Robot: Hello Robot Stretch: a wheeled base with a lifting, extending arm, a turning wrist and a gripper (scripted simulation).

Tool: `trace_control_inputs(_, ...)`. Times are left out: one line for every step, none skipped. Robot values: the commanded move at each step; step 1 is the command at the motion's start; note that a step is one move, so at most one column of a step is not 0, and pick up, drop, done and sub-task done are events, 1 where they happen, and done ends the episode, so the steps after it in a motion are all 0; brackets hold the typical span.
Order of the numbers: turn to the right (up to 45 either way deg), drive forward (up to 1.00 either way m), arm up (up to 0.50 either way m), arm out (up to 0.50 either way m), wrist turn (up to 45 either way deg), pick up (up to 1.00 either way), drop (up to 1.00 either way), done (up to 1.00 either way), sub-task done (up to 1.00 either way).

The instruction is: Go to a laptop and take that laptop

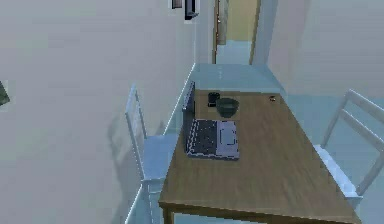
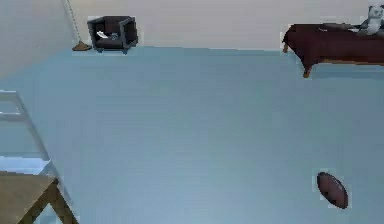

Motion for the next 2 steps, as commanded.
trace_control_inputs(24.0, 0.00, 0.00, 0.00, 0.0, 0.00, 0.00, 0.00, 0.00)
trace_control_inputs(0.0, 0.30, 0.00, 0.00, 0.0, 0.00, 0.00, 0.00, 0.00)
